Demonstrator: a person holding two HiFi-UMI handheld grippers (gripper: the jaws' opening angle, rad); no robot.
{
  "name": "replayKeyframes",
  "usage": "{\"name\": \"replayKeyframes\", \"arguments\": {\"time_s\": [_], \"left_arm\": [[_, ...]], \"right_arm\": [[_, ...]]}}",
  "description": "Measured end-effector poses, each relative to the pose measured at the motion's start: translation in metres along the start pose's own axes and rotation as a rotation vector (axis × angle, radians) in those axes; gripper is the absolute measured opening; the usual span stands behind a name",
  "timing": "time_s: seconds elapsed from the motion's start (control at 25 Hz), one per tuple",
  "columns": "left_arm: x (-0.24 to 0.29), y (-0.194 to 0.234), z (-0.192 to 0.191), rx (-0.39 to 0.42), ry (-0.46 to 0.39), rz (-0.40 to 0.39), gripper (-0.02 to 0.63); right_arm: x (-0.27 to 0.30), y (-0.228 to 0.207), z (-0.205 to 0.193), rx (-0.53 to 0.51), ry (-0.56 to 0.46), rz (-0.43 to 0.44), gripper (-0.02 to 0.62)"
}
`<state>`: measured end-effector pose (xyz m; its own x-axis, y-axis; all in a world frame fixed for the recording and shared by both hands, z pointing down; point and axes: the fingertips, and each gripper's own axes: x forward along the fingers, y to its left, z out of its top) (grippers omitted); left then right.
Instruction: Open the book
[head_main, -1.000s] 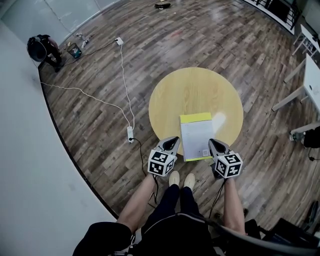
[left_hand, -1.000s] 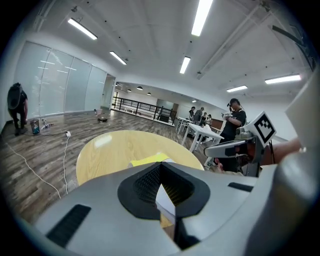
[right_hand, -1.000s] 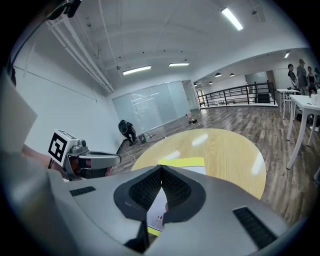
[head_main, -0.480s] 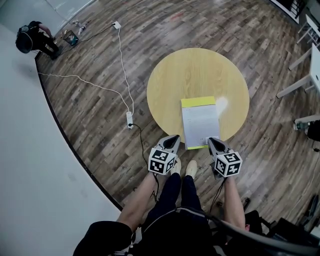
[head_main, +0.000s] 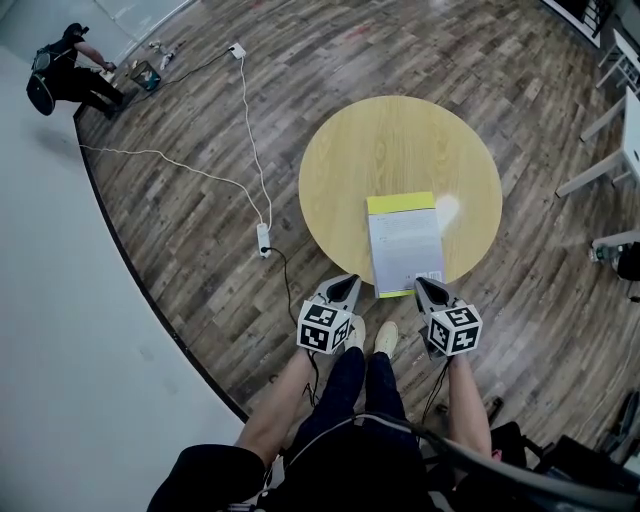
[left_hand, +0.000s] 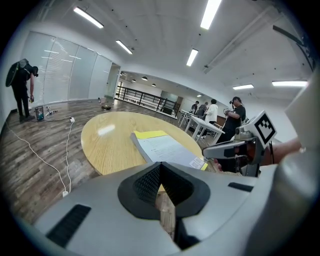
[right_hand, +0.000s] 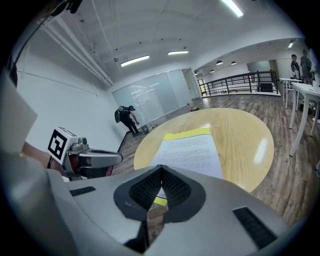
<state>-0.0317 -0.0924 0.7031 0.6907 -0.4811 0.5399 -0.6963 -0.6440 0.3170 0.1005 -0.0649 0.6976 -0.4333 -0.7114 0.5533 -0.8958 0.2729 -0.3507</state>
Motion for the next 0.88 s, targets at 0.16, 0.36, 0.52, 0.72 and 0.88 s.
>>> {"name": "replayKeyframes", "arguments": {"time_s": [0.16,0.36,0.52,0.72,0.88], "left_arm": [[-0.007,0.006,0.0,-0.009,-0.005,0.014,-0.002],[-0.017,0.019,0.004,-0.023,-0.021,0.039,-0.002],[-0.03,0.034,0.001,-0.042,-0.029,0.076,-0.002],[-0.049,0.057,-0.005,-0.08,-0.041,0.126,-0.002],[-0.056,0.065,-0.008,-0.096,-0.047,0.141,-0.002]], "right_arm": [[0.005,0.011,-0.001,-0.01,0.01,0.018,0.005],[0.018,0.03,-0.001,-0.027,0.028,0.053,0.005],[0.034,0.047,0.002,-0.047,0.041,0.092,0.005],[0.051,0.068,0.003,-0.072,0.061,0.132,0.005],[0.058,0.077,-0.001,-0.086,0.079,0.147,0.005]]}}
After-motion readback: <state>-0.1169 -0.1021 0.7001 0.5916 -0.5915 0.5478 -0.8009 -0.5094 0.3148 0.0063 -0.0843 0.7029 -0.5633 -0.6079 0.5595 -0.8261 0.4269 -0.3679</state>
